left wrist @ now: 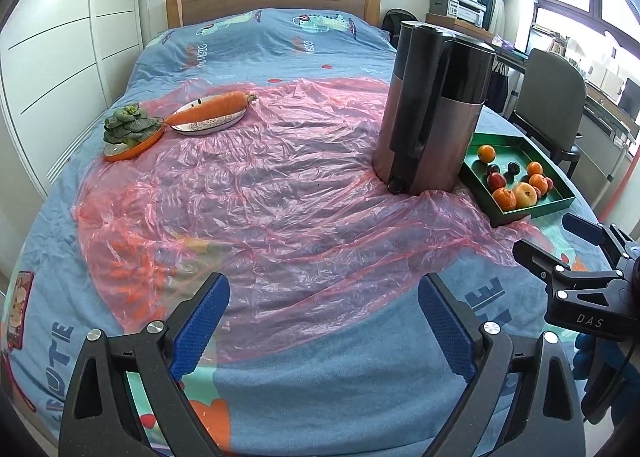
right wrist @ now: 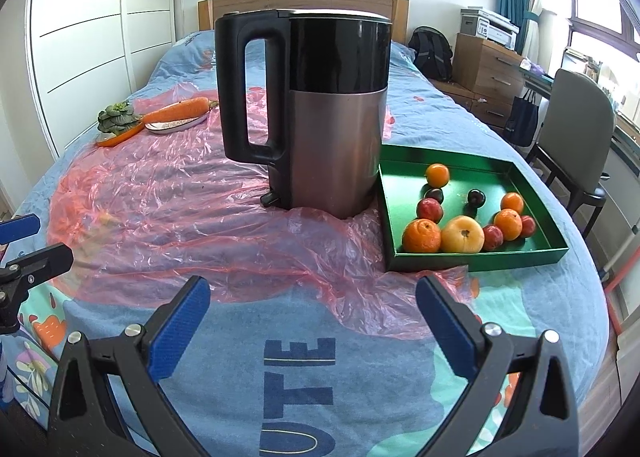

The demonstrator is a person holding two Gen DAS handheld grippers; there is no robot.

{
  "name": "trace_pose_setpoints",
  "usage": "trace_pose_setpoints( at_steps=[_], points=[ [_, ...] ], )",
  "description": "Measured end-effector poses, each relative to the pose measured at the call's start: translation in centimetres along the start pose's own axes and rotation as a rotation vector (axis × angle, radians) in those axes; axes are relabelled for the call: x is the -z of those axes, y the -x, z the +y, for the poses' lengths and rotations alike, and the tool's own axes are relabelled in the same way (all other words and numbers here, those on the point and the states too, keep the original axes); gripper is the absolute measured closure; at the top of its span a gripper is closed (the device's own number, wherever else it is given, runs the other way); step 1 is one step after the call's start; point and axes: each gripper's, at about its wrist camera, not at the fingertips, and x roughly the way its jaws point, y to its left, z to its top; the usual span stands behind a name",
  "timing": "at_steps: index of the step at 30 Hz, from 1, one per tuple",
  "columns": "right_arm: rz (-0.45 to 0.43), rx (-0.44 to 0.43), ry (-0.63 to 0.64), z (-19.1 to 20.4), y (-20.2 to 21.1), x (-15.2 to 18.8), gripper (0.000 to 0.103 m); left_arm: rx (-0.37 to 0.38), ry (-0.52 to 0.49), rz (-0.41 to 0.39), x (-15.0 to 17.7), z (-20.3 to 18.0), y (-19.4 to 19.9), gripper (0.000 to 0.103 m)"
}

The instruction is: Organize fruits

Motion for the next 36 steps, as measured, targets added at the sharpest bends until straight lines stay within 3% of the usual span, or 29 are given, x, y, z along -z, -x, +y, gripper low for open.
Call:
trace_pose_setpoints(
  at_steps=[36],
  points=[
    [-0.015,-0.011,-0.015,-1.0,0.19,-0.61,0.0,0.017,0.0,0.008,-0.51,-0.79,-0.22,0.01]
  ],
)
